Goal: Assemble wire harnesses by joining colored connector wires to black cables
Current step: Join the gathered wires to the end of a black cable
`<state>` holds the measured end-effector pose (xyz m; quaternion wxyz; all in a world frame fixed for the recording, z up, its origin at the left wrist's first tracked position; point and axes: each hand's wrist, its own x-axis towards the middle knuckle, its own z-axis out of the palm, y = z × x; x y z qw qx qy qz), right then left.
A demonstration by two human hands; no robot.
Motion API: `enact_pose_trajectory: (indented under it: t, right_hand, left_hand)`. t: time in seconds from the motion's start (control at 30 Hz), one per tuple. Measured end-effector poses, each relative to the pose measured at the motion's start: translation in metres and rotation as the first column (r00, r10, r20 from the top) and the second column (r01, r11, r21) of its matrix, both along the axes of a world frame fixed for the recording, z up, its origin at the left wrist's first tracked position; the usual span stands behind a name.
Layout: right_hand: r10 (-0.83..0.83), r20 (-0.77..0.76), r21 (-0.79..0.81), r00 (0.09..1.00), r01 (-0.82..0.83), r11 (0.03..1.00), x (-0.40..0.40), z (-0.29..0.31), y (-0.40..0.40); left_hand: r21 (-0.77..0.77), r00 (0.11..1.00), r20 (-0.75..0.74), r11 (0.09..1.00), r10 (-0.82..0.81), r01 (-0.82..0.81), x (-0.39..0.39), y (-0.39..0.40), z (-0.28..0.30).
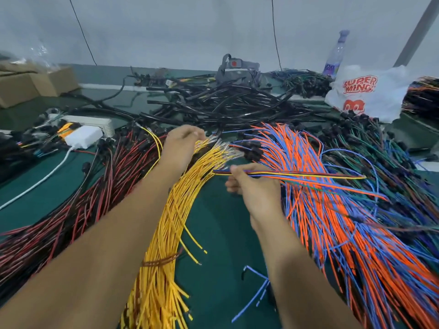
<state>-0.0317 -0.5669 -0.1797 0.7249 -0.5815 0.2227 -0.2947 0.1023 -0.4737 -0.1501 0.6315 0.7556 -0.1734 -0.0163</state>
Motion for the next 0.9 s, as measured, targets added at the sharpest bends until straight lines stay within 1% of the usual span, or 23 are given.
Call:
enact_pose_trajectory:
  t: [0.1, 0.2, 0.3, 0.37, 0.43, 0.5, 0.57, 0.6, 0.67, 0.7, 0.73, 0.77, 0.9]
  right_hand:
    - [-0.014, 0.002, 0.026, 1.000, 0.014, 1.000, 0.001, 0.001, -0.005]
    - [-0.017, -0.024, 0.015, 1.000, 0.017, 1.000, 0.006, 0.000, -0.005]
    - [-0.006, -0.053, -0.006, 0.999, 0.005, 1.000, 0.010, -0.002, -0.005]
    - [-0.010, -0.065, -0.002, 0.998, 0.010, 1.000, 0.011, -0.001, -0.006]
    - [-0.008, -0.075, 0.008, 0.997, 0.008, 1.000, 0.012, -0.001, -0.005]
    - [0.002, -0.083, 0.022, 0.997, 0.000, 1.000, 0.014, 0.001, -0.004]
    - [0.004, -0.091, 0.036, 0.996, 0.000, 0.999, 0.016, 0.002, -0.003]
    - [0.003, -0.095, 0.038, 0.996, 0.000, 0.999, 0.016, 0.001, -0.003]
    - [0.010, -0.113, 0.027, 0.994, -0.007, 1.000, 0.017, 0.000, -0.002]
    - [0.015, -0.131, 0.017, 0.991, -0.013, 1.000, 0.016, 0.000, -0.002]
    - [0.021, -0.149, 0.009, 0.989, -0.020, 1.000, 0.016, 0.000, -0.002]
    - [0.029, -0.162, 0.007, 0.986, -0.028, 1.000, 0.015, 0.001, -0.002]
    - [0.048, -0.190, 0.021, 0.981, -0.045, 0.999, 0.015, 0.003, -0.003]
  left_hand:
    - [0.020, 0.998, 0.058, 1.000, -0.001, 0.000, 0.015, -0.026, -0.012]
    - [0.143, 0.979, 0.199, 0.990, -0.040, 0.012, 0.030, -0.053, -0.017]
    - [0.238, 0.924, 0.365, 0.971, -0.112, 0.024, 0.050, -0.078, -0.007]
    - [0.326, 0.895, 0.414, 0.945, -0.166, 0.024, 0.068, -0.093, -0.001]
    - [0.422, 0.881, 0.422, 0.906, -0.212, 0.016, 0.089, -0.107, 0.004]
    - [0.552, 0.874, 0.418, 0.834, -0.247, -0.028, 0.110, -0.122, 0.009]
    - [0.707, 0.872, 0.403, 0.700, -0.277, -0.104, 0.127, -0.135, 0.013]
    - [0.762, 0.899, 0.354, 0.637, -0.257, -0.118, 0.134, -0.140, 0.012]
    - [0.841, 0.964, 0.206, 0.534, -0.167, -0.087, 0.143, -0.143, 0.003]
    - [0.873, 0.977, 0.158, 0.483, -0.143, -0.071, 0.146, -0.143, -0.006]
    - [0.897, 0.978, 0.154, 0.434, -0.141, -0.079, 0.149, -0.141, -0.015]
    - [0.908, 0.972, 0.184, 0.403, -0.148, -0.110, 0.151, -0.140, -0.022]
    - [0.901, 0.938, 0.295, 0.378, -0.181, -0.211, 0.155, -0.141, -0.025]
